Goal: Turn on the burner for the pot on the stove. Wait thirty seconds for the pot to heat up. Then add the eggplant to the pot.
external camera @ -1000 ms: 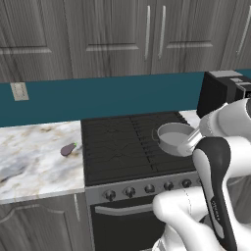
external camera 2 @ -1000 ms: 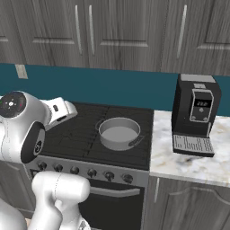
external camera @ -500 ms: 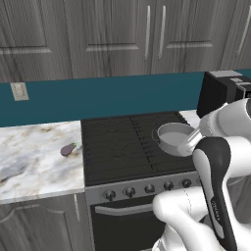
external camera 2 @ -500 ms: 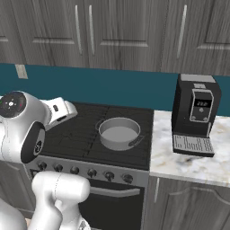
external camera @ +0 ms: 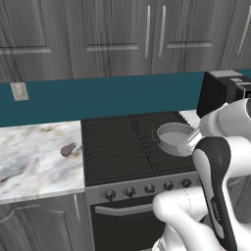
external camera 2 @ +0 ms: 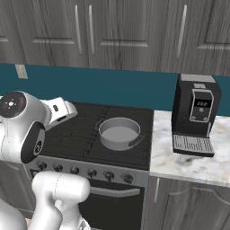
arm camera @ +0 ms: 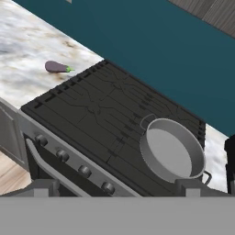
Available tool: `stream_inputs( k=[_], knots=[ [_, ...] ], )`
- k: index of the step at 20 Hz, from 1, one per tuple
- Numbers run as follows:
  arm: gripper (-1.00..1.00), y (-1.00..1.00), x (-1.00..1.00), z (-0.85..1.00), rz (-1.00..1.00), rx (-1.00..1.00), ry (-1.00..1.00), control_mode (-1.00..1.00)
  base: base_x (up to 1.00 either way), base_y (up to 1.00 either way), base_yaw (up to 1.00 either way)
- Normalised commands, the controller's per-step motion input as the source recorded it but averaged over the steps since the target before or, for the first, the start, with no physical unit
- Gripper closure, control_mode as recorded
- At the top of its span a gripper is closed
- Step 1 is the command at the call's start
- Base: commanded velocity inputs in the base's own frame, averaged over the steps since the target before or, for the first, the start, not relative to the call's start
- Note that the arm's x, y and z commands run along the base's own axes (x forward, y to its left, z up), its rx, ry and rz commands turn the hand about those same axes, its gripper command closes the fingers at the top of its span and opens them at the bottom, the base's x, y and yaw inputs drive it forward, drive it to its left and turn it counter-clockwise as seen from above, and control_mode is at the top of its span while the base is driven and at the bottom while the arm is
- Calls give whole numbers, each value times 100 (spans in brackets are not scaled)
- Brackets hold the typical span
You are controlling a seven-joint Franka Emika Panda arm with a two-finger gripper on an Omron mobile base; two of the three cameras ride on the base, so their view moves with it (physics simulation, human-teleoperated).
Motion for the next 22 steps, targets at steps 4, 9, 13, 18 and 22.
stream_inputs(
  k=[4, 9, 13, 18, 22],
  knots=[
    [-100, 0, 0, 0, 0, 0, 0, -100, 0, 0, 0],
    [-100, 0, 0, 0, 0, 0, 0, -100, 0, 0, 0],
    [-100, 0, 0, 0, 0, 0, 0, -100, 0, 0, 0],
    [-100, 0, 0, 0, 0, 0, 0, -100, 0, 0, 0],
    [-100, 0, 0, 0, 0, 0, 0, -100, 0, 0, 0]
  ],
)
